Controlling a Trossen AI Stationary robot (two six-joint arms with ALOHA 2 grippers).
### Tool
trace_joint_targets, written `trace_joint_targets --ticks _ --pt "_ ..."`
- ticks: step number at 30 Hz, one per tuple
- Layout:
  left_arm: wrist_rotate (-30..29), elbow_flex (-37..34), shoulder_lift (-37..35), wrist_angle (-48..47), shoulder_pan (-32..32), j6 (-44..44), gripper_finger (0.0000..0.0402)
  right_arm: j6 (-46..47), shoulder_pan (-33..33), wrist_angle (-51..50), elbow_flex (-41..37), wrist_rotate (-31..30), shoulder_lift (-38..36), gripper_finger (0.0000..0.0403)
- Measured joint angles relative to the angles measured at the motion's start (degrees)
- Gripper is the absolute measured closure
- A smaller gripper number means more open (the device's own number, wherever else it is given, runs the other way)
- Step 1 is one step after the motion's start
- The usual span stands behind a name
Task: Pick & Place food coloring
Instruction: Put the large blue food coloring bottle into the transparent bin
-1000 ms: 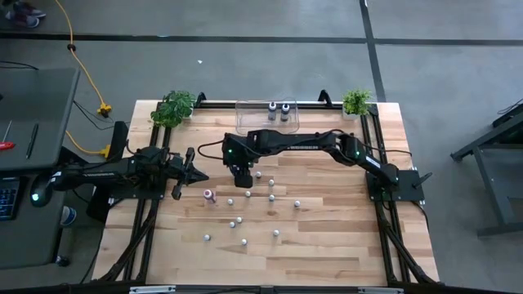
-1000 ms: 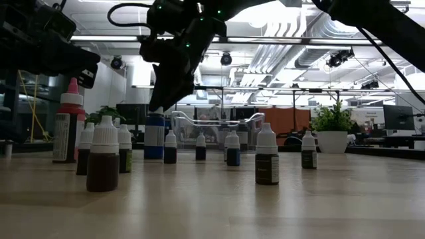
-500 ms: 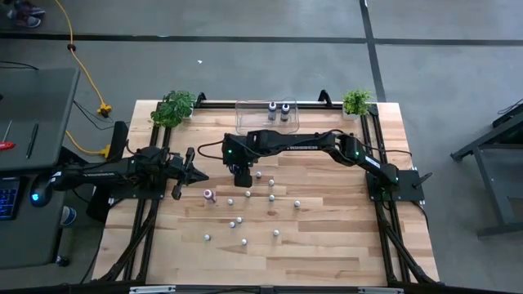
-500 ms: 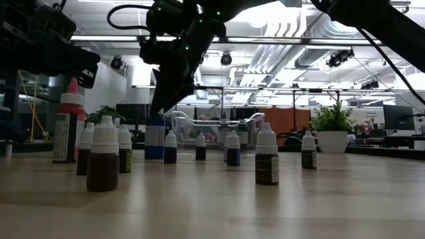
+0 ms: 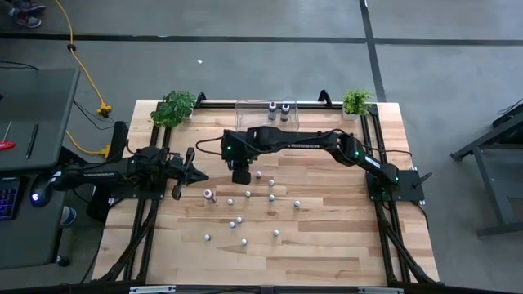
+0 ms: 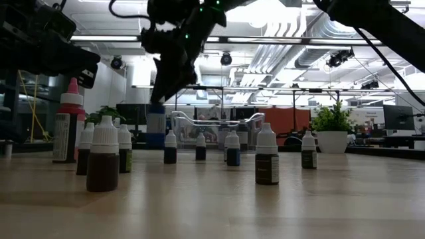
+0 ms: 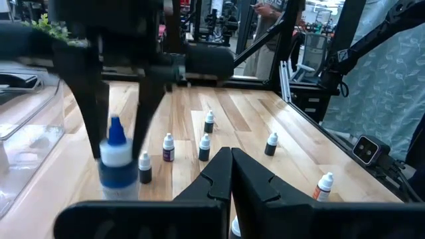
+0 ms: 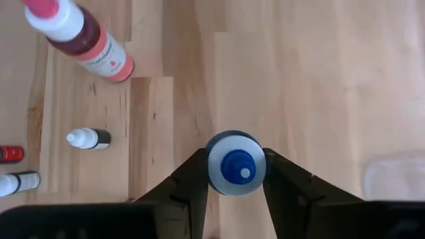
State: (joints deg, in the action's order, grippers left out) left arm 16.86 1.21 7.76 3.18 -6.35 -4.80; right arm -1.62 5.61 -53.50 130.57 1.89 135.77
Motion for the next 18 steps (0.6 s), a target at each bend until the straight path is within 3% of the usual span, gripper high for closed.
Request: trace_joint_targets --ticks 4,8,18 --pt "0.0 0.0 0.0 0.0 0.0 0.0 0.0399 2.2 0.0 -4.3 4.5 -3.2 -0.1 0.0293" --pt "0.0 0.0 0.0 0.0 0.0 0.0 0.0399 9.2 0.2 -4.3 3.4 -4.4 -2.5 0.0293" --pt "0.0 0.0 0.0 0.0 0.0 0.0 0.0399 21.2 0.8 -5.8 4.4 -1.7 -5.4 0.0293"
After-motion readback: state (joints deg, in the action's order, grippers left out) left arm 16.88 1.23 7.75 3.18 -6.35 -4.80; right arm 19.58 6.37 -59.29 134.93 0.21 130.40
